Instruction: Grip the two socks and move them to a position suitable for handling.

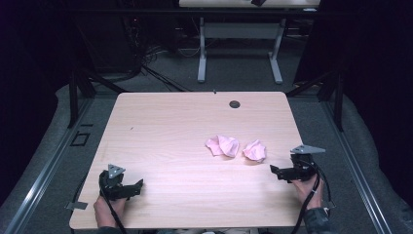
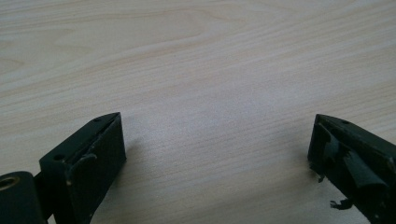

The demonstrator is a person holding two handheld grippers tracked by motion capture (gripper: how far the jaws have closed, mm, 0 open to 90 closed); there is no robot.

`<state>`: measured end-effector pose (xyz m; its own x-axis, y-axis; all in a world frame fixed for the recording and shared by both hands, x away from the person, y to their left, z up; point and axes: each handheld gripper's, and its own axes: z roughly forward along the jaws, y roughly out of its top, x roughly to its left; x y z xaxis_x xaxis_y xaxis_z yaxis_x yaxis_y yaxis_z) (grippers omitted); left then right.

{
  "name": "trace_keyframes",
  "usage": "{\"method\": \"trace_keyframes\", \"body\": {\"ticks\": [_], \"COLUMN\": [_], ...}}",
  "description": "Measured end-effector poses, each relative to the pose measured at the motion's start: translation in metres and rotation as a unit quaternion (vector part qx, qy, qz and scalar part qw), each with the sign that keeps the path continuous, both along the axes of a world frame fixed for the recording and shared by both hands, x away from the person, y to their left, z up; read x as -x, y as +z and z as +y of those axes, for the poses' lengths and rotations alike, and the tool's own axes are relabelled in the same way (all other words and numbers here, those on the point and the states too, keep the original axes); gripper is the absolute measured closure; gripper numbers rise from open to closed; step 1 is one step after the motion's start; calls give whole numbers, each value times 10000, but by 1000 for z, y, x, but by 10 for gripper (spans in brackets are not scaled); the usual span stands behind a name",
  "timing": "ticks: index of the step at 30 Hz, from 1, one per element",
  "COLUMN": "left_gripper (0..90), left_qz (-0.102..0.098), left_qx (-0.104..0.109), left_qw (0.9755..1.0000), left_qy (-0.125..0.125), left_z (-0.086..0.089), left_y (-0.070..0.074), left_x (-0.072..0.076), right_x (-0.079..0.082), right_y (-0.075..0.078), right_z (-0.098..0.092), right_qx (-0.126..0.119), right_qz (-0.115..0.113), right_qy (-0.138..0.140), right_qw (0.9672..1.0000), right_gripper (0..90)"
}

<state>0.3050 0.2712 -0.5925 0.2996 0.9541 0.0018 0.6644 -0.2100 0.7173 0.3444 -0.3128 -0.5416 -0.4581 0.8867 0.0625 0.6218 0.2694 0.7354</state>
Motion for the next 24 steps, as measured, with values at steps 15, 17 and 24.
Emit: {"method": "trace_keyframes", "body": {"ticks": [15, 17, 24], "left_gripper": [47, 47, 52], "left_qz": [-20, -22, -29], "left_qx": [-1, -1, 4], "left_qw": [10000, 10000, 10000], "left_qy": [14, 10, 10], "left_z": [0, 0, 0], "left_y": [0, 0, 0], "left_x": [0, 0, 1], "right_x": [-78, -81, -78], "right_y": [-9, -15, -23], "right_z": [63, 66, 68], "right_qx": [532, 636, 639], "right_qz": [420, 545, 583], "right_qy": [607, 655, 638], "right_qw": [9959, 9943, 9942], "right_gripper": [140, 175, 478]}}
